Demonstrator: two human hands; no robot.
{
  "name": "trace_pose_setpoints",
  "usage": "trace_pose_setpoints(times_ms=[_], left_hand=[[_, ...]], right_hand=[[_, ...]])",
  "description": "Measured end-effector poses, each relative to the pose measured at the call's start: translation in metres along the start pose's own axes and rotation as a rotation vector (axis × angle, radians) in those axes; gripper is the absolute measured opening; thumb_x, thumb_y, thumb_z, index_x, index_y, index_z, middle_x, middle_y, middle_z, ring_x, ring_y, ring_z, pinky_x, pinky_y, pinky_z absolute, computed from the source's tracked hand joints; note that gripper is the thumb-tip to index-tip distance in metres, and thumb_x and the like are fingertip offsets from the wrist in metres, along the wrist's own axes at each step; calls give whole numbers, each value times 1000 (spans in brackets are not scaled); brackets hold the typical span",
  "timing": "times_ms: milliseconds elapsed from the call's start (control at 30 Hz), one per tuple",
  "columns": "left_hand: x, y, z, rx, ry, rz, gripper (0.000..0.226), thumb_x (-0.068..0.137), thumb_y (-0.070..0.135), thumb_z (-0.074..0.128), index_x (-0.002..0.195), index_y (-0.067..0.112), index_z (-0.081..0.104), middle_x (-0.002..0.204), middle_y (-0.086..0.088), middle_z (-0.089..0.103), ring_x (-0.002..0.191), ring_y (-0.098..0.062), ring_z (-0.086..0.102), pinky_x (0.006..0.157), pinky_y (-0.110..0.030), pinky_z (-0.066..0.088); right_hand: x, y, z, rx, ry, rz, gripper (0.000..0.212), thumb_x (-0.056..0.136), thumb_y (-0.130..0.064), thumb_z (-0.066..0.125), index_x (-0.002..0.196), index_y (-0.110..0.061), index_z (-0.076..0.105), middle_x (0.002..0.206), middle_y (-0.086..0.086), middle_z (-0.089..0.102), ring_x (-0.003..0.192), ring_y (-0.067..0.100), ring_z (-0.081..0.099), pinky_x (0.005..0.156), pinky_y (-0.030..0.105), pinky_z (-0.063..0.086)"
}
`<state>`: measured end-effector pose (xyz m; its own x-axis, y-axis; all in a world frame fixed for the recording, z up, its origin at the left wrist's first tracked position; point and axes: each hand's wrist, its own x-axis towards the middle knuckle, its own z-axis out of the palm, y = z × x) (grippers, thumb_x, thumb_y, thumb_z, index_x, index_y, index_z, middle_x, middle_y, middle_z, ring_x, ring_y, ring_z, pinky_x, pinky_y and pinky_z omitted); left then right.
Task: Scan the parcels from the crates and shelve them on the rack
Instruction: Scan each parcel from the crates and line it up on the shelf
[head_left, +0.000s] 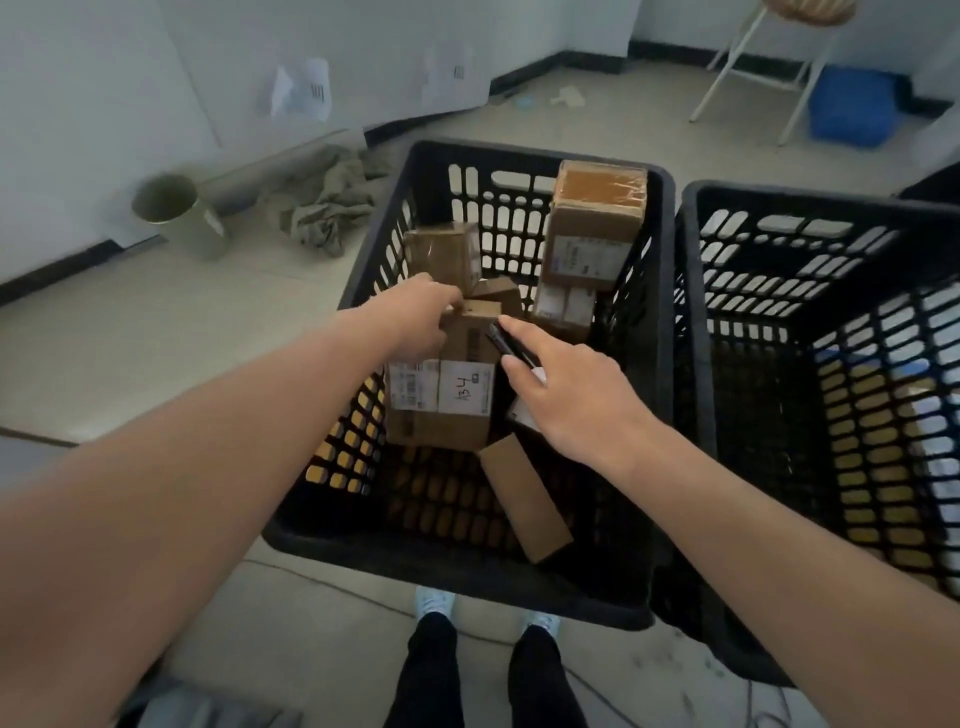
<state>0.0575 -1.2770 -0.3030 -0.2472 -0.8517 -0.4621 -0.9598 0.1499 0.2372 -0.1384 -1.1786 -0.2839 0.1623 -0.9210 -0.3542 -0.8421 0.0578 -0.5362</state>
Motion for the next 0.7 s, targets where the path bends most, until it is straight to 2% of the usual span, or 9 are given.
trace_pose_setpoints(times_ms=[67,133,233,300,367,500,600,700], left_hand=[[7,-2,1,-21,-27,6,48,98,25,72,143,30,55,130,-4,56,113,-24,57,101,-44,53],[13,-3,3,-25,-58,14,50,97,34,73,143,35,51,123,-2,61,108,-22,58,100,-48,53],[19,-5,7,-27,-73,12,56,97,43,70,147,39,46,119,-2,60,124,-30,57,107,-54,46],[21,-8,7,16,-92,-5,63,95,54,66,152,48,40,136,-13,53,142,-42,40,117,-63,31],[22,-9,4,71,-142,-30,70,90,68,64,152,61,31,155,-21,36,149,-51,26,121,-69,21],[23,-8,3,-41,-225,-69,74,94,67,63,156,64,24,163,-21,20,141,-48,41,120,-59,38],[20,-3,7,-79,-224,-47,75,97,66,60,160,62,19,164,-18,31,142,-42,44,118,-55,41],[13,2,4,-162,-148,-41,69,100,58,59,160,60,24,160,-14,41,138,-38,48,113,-54,44]], right_hand=[[1,3,2,-65,-2,32,51,108,-60,33,158,-59,22,119,6,67,105,36,62,89,54,58],[0,3,3,-120,-21,48,53,108,-60,34,159,-59,20,125,11,63,111,38,59,94,55,56],[-4,2,3,-155,-41,64,53,109,-59,33,160,-59,18,136,15,57,124,42,53,101,58,51],[-8,0,4,-178,-77,73,54,110,-57,33,161,-58,16,141,16,54,128,42,49,104,57,48],[-11,-1,5,-215,-111,75,55,111,-56,32,163,-57,13,143,16,52,130,42,45,106,56,47],[-17,-3,3,-240,-137,64,56,111,-55,32,163,-56,12,144,16,51,131,41,44,106,54,46],[-22,-2,-2,-228,-157,57,55,111,-56,30,163,-57,13,142,17,52,131,42,44,106,53,44],[-26,3,-4,-170,-152,44,52,110,-58,30,161,-59,18,135,13,59,127,43,50,107,56,46]])
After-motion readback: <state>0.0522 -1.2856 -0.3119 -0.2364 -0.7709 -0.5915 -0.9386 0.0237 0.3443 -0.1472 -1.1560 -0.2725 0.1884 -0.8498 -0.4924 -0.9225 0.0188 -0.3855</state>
